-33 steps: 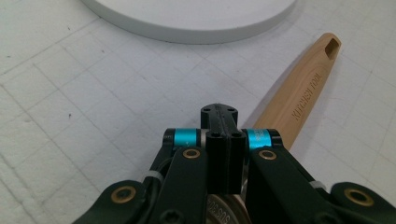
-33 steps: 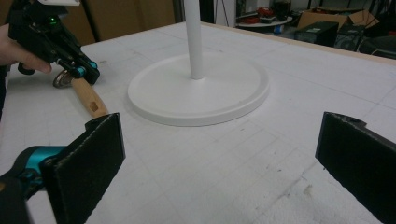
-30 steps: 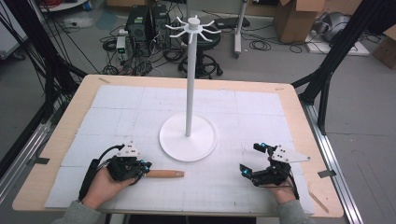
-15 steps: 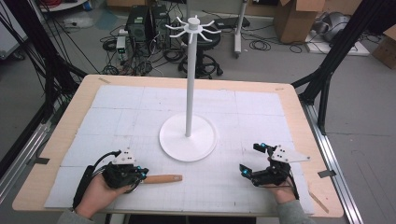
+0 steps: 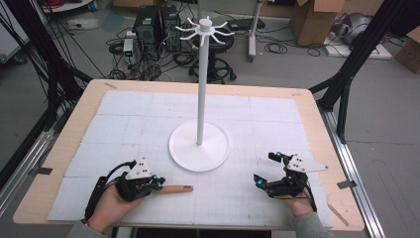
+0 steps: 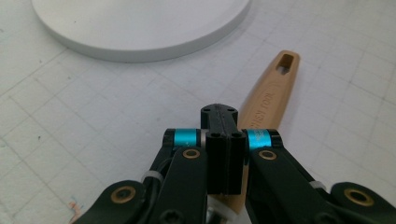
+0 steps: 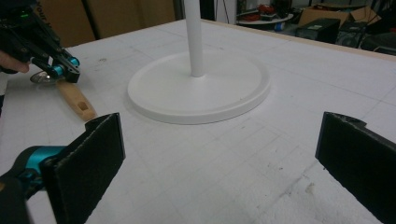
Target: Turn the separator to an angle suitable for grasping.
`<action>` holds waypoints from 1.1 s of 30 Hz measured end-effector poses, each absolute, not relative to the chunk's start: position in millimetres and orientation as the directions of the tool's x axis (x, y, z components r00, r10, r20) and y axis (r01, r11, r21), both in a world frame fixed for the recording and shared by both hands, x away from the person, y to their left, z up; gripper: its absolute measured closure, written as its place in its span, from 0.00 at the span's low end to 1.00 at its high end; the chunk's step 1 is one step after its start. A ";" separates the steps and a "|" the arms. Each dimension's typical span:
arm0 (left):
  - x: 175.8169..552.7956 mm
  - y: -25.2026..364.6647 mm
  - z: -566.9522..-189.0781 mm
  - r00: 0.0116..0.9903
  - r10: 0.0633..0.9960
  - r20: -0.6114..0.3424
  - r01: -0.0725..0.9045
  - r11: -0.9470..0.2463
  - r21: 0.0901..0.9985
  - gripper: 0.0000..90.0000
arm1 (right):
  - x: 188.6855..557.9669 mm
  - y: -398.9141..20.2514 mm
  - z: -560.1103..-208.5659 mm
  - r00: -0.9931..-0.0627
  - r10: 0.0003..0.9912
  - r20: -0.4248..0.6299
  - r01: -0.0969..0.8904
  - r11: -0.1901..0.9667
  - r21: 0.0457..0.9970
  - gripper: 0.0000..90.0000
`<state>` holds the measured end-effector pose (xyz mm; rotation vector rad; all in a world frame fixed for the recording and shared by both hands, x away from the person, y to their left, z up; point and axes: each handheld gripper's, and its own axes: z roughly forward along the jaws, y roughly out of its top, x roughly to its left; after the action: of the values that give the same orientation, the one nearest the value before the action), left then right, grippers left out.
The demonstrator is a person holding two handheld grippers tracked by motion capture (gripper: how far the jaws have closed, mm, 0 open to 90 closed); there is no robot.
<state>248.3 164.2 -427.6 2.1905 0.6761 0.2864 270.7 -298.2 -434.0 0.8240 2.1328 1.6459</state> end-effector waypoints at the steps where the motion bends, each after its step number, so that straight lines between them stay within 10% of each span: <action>1: 246.3 164.1 -427.2 0.834 0.552 -0.022 0.370 -0.528 0.764 1.00 | 270.6 -298.3 -434.3 -0.784 0.615 0.083 0.239 0.175 0.955 0.01; 33: 231.8 132.0 -435.8 0.893 0.449 0.003 0.311 -0.622 0.719 1.00 | 270.4 -297.3 -435.4 -0.788 0.609 0.092 0.249 0.179 0.952 0.01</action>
<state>231.8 132.0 -435.8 2.2881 0.5416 0.2334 270.4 -297.3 -435.4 0.8171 2.1512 1.6419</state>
